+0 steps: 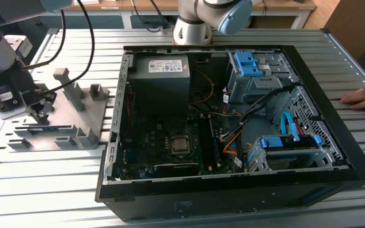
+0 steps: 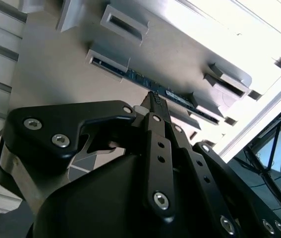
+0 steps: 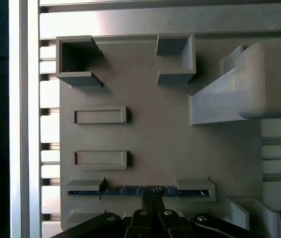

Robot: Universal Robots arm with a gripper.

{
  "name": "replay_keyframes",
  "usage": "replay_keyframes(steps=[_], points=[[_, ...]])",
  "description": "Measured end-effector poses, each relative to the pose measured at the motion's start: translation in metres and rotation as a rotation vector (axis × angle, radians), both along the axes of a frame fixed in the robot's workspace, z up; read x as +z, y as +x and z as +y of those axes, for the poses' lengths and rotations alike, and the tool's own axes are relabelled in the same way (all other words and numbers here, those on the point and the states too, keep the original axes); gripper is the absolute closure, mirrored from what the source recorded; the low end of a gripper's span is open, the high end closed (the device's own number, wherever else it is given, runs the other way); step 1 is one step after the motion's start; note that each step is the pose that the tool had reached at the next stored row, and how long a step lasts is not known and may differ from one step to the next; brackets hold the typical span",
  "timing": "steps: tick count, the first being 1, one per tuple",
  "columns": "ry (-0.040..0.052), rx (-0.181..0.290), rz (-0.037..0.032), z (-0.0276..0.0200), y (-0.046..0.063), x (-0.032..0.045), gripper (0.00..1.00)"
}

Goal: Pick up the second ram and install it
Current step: 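Reach for the second ram, then pick up the second ram and move it above second insertion slot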

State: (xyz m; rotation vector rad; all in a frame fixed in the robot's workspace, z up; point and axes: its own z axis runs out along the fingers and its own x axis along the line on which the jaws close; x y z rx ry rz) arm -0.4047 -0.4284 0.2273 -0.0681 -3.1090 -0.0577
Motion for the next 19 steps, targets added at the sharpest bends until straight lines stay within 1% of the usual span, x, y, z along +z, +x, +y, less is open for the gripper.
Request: replay_keyframes(steps=[1, 19], points=[[0.0, 0.0, 0.0, -0.0001, 0.0, -0.0008, 0.9], [-0.0001, 0.001, 0.0001, 0.0, 0.0, -0.0008, 0.9]])
